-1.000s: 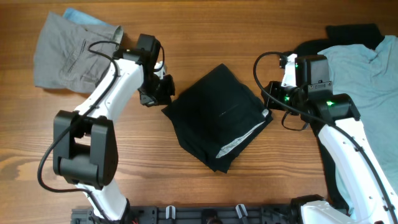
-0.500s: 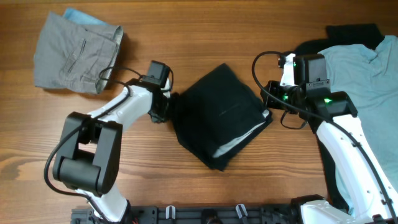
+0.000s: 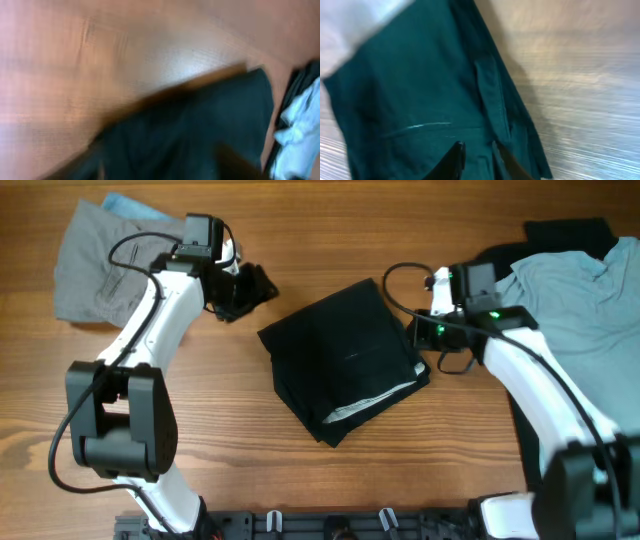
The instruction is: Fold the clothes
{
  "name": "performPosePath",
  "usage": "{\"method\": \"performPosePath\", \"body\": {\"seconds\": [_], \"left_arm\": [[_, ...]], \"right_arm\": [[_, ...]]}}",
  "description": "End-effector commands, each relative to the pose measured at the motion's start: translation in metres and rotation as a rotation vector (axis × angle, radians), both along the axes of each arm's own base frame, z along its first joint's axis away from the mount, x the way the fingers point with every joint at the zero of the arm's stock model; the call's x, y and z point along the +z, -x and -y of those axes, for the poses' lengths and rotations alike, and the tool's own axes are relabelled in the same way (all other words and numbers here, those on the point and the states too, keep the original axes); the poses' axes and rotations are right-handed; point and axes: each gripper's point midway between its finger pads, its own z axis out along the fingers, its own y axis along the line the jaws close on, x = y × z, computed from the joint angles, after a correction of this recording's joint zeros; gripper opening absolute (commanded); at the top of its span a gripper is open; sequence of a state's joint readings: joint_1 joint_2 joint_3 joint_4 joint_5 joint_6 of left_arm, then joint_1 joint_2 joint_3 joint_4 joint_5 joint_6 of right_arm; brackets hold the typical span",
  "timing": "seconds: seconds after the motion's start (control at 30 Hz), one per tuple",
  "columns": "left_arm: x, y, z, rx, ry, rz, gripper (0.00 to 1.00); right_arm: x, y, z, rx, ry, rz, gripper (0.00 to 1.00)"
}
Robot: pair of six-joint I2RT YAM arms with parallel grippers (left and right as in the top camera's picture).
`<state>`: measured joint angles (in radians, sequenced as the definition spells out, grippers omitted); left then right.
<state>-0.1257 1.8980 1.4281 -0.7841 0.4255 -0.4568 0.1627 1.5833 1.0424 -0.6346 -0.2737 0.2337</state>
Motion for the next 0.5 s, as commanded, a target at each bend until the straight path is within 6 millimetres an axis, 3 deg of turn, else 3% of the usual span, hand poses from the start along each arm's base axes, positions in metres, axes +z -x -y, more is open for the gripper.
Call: {"method": "performPosePath", "body": {"seconds": [0.0, 0.1, 0.23, 0.47], "left_arm": [[-0.005, 0.038, 0.001, -0.045, 0.017, -0.149, 1.00], [-0.011, 0.068, -0.002, -0.061, 0.002, -0.273, 1.00], [-0.025, 0.095, 0.002, -0.079, -0.001, -0.362, 1.00], [-0.061, 0.134, 0.039, -0.140, 0.149, -0.416, 1.00]], "right_arm": [[-0.036, 0.017, -0.026, 0.127, -0.108, -0.128, 0.18], [-0.060, 0.025, -0.026, 0.113, -0.111, -0.216, 0.15], [-0.086, 0.032, -0.021, 0.081, -0.080, -0.299, 0.11], [-0.095, 0.036, -0.020, 0.080, -0.077, -0.326, 0.11]]}}
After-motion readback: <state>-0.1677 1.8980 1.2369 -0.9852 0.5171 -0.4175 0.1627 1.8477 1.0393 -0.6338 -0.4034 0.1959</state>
